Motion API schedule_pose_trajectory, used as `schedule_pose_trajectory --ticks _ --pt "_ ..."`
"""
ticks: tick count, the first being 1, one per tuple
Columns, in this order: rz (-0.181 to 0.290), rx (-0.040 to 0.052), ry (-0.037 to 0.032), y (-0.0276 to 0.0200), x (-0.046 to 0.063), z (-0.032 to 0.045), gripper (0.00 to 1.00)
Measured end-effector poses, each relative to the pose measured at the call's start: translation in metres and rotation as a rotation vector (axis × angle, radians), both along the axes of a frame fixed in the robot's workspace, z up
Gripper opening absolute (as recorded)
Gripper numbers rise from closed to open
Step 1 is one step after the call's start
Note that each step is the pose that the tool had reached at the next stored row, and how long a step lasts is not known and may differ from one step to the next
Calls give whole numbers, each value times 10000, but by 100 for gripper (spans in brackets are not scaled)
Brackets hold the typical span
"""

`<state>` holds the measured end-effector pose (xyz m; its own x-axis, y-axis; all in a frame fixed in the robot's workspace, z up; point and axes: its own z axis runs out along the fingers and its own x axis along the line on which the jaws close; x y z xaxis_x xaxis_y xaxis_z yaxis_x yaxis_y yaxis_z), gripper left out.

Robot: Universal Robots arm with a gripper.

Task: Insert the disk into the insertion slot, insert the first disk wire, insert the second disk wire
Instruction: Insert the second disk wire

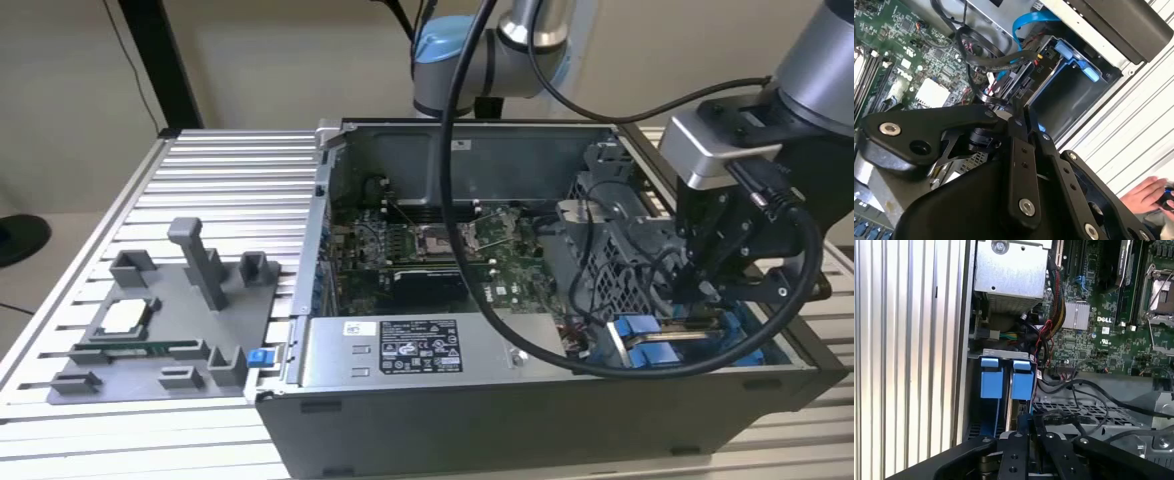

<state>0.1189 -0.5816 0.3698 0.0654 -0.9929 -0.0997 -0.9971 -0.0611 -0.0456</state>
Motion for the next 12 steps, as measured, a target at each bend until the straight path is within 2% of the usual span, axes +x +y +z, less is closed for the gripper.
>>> schedule_pose_trajectory --ticks 9,12 --pt "-49 6 -23 -1 3 -88 0" --pt "-97 3 -23 -2 5 -94 0"
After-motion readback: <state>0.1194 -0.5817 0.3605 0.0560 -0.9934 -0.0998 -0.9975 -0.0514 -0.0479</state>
